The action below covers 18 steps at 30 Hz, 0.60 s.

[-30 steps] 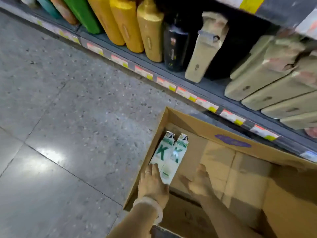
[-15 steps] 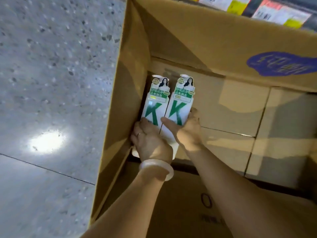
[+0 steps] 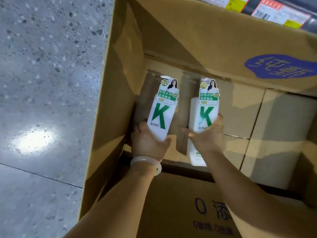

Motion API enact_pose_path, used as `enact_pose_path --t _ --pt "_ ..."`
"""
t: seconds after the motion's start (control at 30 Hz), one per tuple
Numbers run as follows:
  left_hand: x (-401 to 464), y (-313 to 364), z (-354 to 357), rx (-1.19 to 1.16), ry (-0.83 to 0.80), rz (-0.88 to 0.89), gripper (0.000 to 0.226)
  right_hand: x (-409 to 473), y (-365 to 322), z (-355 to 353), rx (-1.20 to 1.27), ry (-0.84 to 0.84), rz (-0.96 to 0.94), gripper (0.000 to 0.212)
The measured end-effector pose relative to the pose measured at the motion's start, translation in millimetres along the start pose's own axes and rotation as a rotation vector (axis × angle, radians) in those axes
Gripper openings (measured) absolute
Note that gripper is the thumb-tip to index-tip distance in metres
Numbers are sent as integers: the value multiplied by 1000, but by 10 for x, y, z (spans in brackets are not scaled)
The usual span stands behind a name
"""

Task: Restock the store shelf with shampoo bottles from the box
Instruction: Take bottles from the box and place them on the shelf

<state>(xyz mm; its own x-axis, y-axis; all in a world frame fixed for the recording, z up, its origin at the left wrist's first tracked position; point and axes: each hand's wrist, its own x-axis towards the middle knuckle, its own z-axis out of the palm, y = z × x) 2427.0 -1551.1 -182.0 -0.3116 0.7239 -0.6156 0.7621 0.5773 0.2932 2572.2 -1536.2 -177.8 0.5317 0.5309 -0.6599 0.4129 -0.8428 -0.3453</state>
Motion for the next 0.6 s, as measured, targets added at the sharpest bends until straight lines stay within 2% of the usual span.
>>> enact_pose_path --t 0.13,0.23,0.3,0.43,0.6 --pt "-63 95 80 -110 19 -97 74 -72 31 89 -26 30 67 67" --pt "-192 227 15 -176 -25 -179 65 -211 -27 -1 -15 -6 37 61" --pt "-355 333 -147 -193 -39 -171 62 -410 -115 -179 12 -23 0 58" --pt "-871 570 -746 -271 -12 -75 65 -949 -343 -821 138 -24 -69 58" --pt "-1716 1072 -1799 -348 64 23 70 -1715 -787 -2016 315 69 -98 57"
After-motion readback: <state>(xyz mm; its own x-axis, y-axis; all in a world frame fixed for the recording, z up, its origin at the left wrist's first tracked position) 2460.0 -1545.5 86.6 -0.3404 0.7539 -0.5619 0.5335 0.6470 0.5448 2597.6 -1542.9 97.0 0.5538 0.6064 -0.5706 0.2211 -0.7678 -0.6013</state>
